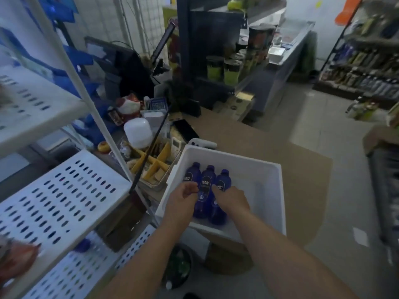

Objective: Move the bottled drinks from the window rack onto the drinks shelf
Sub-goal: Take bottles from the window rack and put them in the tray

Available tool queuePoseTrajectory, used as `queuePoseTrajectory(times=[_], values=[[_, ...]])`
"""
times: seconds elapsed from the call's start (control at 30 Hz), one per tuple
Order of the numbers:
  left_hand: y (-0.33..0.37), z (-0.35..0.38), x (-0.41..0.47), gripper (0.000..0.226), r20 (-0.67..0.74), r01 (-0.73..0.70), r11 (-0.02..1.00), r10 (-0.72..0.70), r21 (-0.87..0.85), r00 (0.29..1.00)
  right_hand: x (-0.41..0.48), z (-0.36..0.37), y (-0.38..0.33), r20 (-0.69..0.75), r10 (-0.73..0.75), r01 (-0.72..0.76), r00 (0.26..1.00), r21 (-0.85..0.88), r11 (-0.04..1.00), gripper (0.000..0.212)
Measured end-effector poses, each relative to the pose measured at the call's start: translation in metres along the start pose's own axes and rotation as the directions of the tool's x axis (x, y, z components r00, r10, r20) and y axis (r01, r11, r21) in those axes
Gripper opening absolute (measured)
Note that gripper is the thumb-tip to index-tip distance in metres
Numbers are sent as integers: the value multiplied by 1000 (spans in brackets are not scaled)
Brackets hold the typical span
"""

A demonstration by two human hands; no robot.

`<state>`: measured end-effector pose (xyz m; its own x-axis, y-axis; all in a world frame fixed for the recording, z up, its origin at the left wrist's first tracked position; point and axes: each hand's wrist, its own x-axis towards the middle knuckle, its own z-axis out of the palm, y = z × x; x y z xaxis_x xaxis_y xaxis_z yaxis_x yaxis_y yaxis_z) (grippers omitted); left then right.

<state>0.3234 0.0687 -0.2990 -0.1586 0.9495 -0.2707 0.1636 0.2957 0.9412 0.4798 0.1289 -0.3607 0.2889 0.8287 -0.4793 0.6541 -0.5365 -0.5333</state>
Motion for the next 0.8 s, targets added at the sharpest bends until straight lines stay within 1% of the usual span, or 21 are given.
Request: queuePoseTrajectory(times=[0.03,0.07,0.1,0.13,0.2,0.27,0.3,0.33,0.4,0.5,0.57,0.6,0.7,0.73,0.8], values=[[4,-8,-4,29,-13,-7,1000,7,-11,1000,-10,-10,-12,-60,-61,57,996,-55,997,57],[10,-17,-7,29,-28,-22,1000,21,-19,999,-22,-22,-28,-97,-148,143,984,-56,988,49],[18,-28,-13,27,-50,-40,999,39,-24,998,-36,-31,-47,-96,-257,256,962,-26,966,39],[30,-39,-20,25,-81,-64,997,62,-31,995,-54,-38,-70,-67,-382,383,922,11,924,29],[56,-68,-32,20,-184,-144,988,131,-60,974,-97,-45,-118,12,-608,606,794,75,792,13],[84,-108,-47,20,-313,-223,974,198,-45,929,-148,-41,-165,29,-772,763,635,130,633,8],[96,-130,-56,20,-369,-259,965,228,-36,901,-172,-38,-186,22,-826,814,563,160,559,8],[107,-153,-66,20,-421,-294,956,257,-23,870,-193,-32,-204,27,-858,838,512,204,506,7],[122,-195,-88,17,-512,-332,943,300,31,805,-227,-19,-234,56,-892,848,449,287,445,3],[137,-249,-116,22,-631,-348,935,313,72,710,-259,4,-277,73,-930,864,361,348,363,5],[143,-278,-125,24,-702,-321,943,287,87,652,-270,21,-312,45,-940,867,339,372,330,12],[145,-290,-127,24,-727,-305,949,267,83,633,-272,29,-333,13,-941,875,339,362,321,16],[151,-314,-124,22,-755,-277,959,221,55,617,-266,42,-396,-78,-914,862,398,372,344,32],[153,-317,-121,23,-757,-273,960,223,62,614,-260,46,-416,-86,-903,858,421,361,365,41],[153,-319,-115,23,-762,-266,961,224,70,607,-248,55,-450,-55,-877,851,476,281,444,66]])
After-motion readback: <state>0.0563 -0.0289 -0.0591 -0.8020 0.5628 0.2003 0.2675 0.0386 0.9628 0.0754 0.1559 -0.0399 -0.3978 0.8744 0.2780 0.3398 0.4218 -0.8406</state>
